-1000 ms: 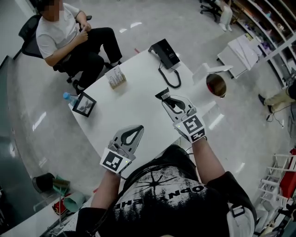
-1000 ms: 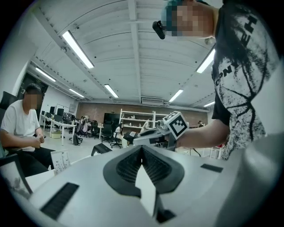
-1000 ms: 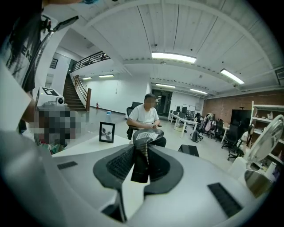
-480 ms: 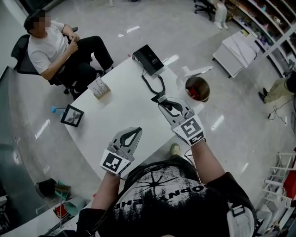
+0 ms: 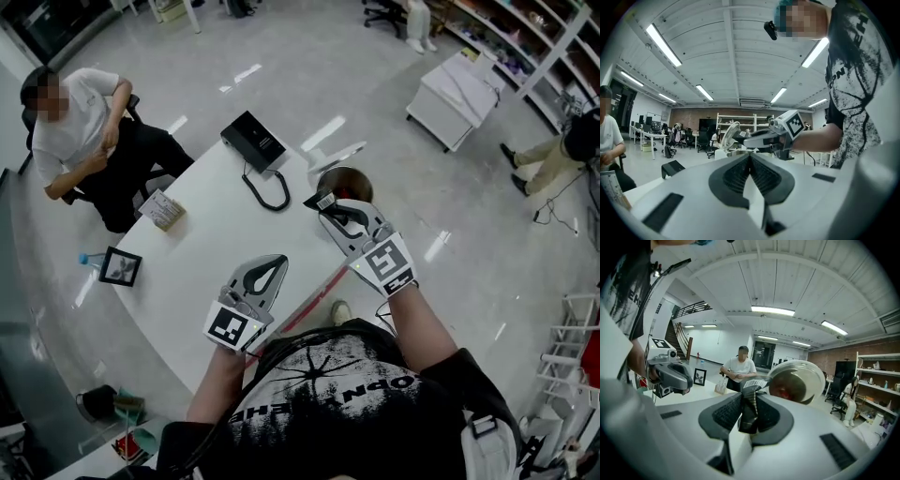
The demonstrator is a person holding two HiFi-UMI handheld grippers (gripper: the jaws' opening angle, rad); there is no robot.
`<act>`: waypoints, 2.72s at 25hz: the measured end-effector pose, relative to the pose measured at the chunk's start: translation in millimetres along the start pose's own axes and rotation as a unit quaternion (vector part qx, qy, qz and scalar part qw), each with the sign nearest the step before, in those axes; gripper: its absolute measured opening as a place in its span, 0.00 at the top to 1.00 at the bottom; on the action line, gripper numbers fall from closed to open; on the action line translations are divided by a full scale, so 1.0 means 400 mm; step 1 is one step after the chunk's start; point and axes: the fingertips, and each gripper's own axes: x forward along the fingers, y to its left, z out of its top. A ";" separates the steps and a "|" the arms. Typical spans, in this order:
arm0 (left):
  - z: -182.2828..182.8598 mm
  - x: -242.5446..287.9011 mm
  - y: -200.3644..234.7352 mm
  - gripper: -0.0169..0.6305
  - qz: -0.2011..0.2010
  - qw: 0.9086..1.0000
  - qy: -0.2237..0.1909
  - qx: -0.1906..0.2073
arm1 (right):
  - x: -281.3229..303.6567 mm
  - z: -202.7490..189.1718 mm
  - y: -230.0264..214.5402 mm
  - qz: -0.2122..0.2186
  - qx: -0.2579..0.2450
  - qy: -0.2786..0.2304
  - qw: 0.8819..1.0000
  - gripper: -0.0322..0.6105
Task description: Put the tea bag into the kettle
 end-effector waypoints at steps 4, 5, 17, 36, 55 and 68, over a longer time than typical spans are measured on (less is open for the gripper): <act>0.031 0.069 -0.035 0.96 -0.017 1.000 -0.007 -0.002 | -0.046 -0.023 -0.061 -0.014 0.004 0.006 1.000 0.83; 0.031 0.081 -0.039 0.95 -0.017 1.000 -0.005 -0.001 | -0.053 -0.030 -0.073 -0.018 0.005 0.008 1.000 0.83; 0.042 0.121 -0.077 0.95 -0.016 1.000 -0.004 -0.001 | -0.047 -0.101 -0.145 -0.032 0.013 0.056 0.998 0.82; 0.019 0.091 -0.049 0.95 -0.004 1.000 0.008 -0.008 | 0.000 -0.157 -0.135 -0.024 0.033 0.100 0.994 0.68; 0.036 0.051 -0.045 0.95 -0.016 1.000 -0.002 0.012 | -0.056 -0.059 -0.102 -0.054 0.018 0.019 0.998 0.90; 0.050 -0.046 -0.033 0.96 -0.011 1.000 -0.011 0.024 | -0.058 -0.004 0.043 -0.010 0.011 -0.004 1.000 0.93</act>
